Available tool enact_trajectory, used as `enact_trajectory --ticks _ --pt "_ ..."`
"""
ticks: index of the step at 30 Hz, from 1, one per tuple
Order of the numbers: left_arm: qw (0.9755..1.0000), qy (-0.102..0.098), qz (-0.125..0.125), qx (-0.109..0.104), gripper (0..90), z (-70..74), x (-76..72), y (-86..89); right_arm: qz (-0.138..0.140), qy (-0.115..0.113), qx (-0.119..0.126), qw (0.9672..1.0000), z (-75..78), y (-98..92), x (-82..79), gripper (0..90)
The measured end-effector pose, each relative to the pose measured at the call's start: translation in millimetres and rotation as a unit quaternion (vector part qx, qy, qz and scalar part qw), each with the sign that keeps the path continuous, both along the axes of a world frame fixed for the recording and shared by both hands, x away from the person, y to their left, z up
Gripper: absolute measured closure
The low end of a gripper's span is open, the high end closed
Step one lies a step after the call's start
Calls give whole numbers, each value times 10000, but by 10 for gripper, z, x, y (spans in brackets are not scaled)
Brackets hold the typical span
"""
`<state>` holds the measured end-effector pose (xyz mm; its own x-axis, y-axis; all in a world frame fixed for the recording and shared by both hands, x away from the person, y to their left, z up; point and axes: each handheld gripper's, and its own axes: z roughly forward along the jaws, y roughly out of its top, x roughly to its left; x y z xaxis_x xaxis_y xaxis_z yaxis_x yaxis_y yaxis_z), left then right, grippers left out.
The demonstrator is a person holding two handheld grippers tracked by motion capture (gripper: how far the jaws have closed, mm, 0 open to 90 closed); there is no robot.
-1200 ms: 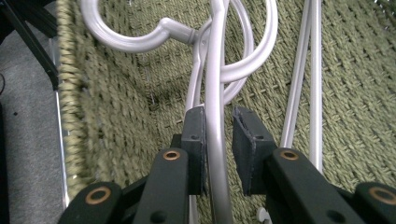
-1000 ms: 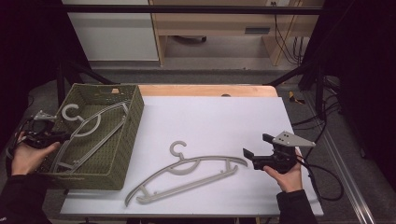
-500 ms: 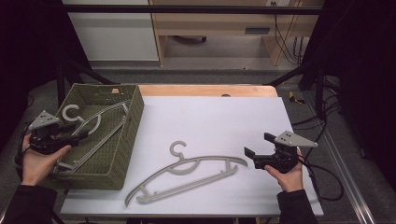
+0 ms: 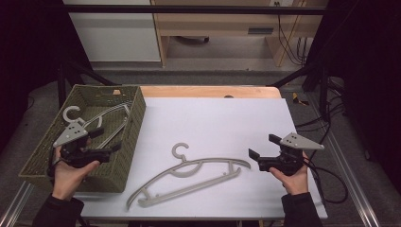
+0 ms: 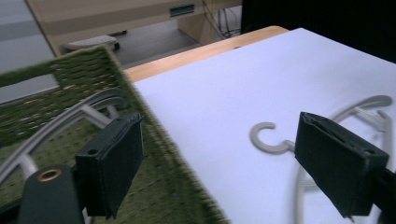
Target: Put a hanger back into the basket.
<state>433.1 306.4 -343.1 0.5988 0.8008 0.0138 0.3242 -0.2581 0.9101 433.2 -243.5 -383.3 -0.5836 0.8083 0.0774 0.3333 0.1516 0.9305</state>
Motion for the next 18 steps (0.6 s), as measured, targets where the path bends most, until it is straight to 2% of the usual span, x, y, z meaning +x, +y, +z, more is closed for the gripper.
enact_trajectory --ticks 7,11,18 --pt "9988 65 -446 183 150 -12 -74 -339 19 24 8 10000 -2 11 -5 52" --pt "9965 216 -725 356 163 -70 -108 -548 37 30 -29 10000 -10 17 2 51" --pt "9920 478 -1027 557 184 -214 -161 -806 35 30 -30 10000 -15 17 -3 51"
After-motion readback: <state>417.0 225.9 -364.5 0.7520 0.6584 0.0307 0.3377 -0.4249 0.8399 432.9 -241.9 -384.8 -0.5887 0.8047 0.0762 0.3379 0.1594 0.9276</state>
